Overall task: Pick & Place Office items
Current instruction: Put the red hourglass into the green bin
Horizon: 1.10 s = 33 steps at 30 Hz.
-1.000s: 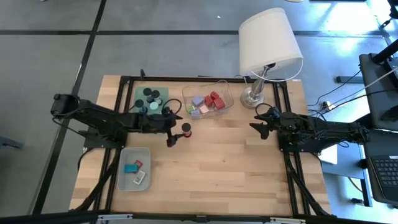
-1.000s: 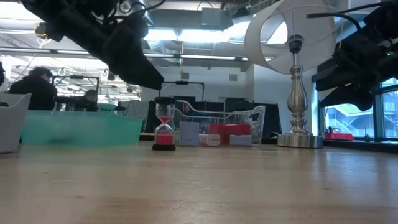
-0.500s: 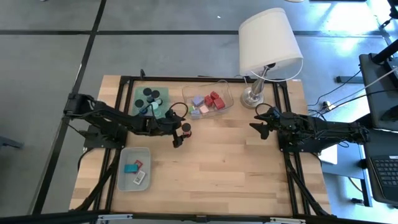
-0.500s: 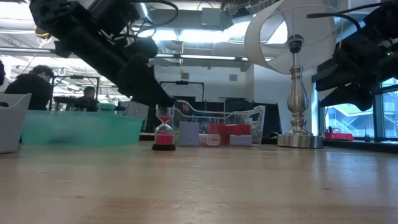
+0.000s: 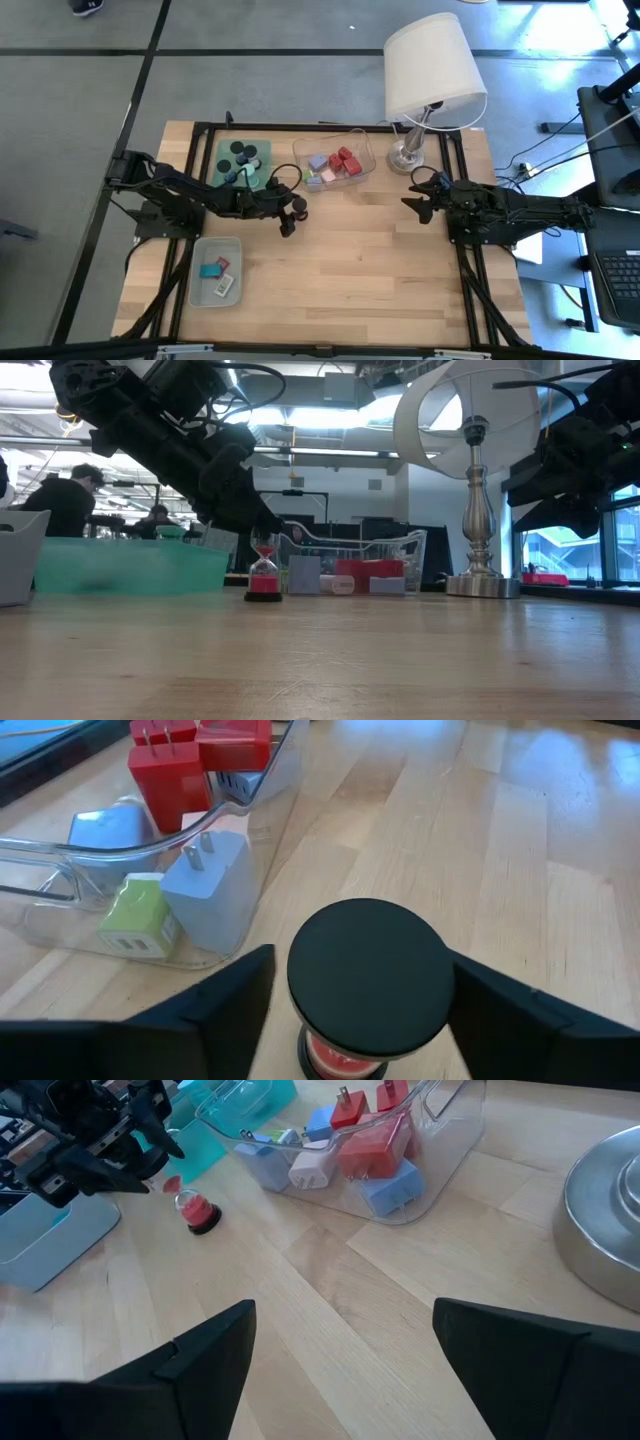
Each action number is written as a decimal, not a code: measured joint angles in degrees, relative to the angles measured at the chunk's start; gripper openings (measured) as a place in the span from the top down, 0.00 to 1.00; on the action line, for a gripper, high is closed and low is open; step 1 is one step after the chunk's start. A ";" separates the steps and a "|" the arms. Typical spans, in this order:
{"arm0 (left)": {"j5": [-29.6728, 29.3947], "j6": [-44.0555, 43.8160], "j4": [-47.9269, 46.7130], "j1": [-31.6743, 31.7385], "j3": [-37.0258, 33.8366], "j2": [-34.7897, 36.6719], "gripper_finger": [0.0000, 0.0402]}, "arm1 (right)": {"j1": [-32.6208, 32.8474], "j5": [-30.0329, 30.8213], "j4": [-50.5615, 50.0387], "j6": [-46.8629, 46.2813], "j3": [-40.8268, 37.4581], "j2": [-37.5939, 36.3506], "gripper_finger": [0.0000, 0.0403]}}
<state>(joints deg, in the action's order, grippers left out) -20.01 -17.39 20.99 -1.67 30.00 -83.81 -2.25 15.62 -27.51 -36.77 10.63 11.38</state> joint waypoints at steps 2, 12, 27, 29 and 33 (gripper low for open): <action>0.00 0.00 0.07 0.00 0.00 0.00 0.40 | 0.01 0.00 0.00 0.00 0.00 -0.01 0.24; -3.01 -3.39 2.38 0.96 0.00 5.96 0.49 | 0.00 -0.02 0.00 0.00 0.00 0.00 0.24; -23.89 -12.13 -32.21 0.11 0.07 41.87 0.49 | -0.01 -0.17 0.00 0.00 0.02 0.01 0.24; -23.25 -13.76 -36.41 -1.08 0.07 45.02 0.49 | 0.00 -0.17 0.00 0.00 0.02 0.01 0.24; -21.02 -16.48 -45.43 -4.38 0.07 48.08 0.49 | 0.01 -0.17 0.00 0.00 0.02 0.01 0.24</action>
<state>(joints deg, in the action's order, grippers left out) -41.03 -33.87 -24.44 -6.05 30.06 -35.73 -2.24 15.44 -27.51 -36.77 10.66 11.40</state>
